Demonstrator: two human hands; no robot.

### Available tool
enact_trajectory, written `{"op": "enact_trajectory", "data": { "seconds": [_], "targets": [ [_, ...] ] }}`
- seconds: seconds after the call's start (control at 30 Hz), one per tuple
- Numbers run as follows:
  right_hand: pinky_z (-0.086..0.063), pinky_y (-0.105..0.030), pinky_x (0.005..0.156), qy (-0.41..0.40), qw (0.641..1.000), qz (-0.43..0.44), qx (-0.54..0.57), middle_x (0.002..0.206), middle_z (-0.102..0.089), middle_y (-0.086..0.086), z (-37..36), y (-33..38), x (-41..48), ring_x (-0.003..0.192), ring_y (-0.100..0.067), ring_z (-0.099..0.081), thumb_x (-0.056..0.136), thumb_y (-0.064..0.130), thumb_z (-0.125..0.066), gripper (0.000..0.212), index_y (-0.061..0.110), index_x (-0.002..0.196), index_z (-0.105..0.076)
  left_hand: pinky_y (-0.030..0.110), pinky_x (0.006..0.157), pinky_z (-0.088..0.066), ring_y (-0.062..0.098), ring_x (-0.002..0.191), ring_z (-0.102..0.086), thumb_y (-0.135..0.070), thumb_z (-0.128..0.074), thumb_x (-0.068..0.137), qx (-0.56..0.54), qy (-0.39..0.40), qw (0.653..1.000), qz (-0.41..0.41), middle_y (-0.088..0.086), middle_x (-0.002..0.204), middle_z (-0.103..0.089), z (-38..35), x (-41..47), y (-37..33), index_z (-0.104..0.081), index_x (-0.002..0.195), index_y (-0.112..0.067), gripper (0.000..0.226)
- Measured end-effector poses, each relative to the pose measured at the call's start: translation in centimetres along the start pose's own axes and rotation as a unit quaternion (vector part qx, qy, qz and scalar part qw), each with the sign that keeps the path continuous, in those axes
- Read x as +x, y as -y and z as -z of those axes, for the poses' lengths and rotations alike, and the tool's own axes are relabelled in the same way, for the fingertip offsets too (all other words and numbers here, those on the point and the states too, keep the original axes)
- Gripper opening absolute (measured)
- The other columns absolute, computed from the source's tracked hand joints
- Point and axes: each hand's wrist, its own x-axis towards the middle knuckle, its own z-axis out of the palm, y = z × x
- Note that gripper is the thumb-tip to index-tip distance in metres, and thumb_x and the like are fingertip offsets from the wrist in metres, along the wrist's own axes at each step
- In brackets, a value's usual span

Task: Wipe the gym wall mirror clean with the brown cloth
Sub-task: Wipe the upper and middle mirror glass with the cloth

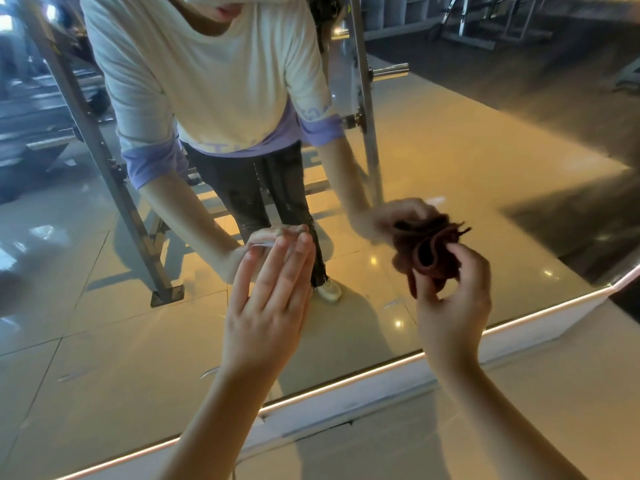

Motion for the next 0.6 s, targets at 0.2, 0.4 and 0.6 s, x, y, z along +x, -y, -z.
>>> {"op": "enact_trajectory", "data": {
  "seconds": [0.2,0.4,0.6],
  "targets": [
    [-0.038,-0.006,0.091,0.059,0.998,0.024,0.000,0.110,-0.061,-0.016,-0.6,0.4,-2.2,0.102,-0.028,-0.059,0.078,-0.012,-0.071,0.037,-0.003,0.112,-0.060,0.044,0.125,-0.015,0.024,0.150,-0.023,-0.014,-0.068,0.092,0.000,-0.010,1.000,-0.007,0.008,0.159,-0.024,-0.4,-0.2,0.1,-0.038,0.150,-0.004,0.066],
    [-0.052,-0.045,0.094,-0.014,0.993,-0.120,0.012,0.118,-0.054,0.000,0.0,-1.8,-1.2,0.112,-0.018,-0.056,0.082,-0.003,-0.071,0.042,0.002,0.121,-0.056,0.044,0.125,-0.014,0.020,0.154,-0.012,-0.014,-0.063,0.096,-0.003,-0.006,1.000,-0.013,0.007,0.160,-0.024,-0.6,-0.3,0.3,-0.035,0.152,-0.004,0.064],
    [-0.053,-0.031,0.088,0.058,0.992,-0.099,0.055,0.113,-0.056,0.003,-0.6,-1.7,-3.1,0.105,-0.008,-0.056,0.082,0.000,-0.074,0.036,0.006,0.115,-0.058,0.044,0.125,-0.014,0.020,0.154,-0.016,-0.015,-0.061,0.097,-0.003,-0.010,1.000,-0.010,0.006,0.160,-0.024,-0.6,-0.4,0.3,-0.031,0.154,-0.005,0.065]
  ]
}}
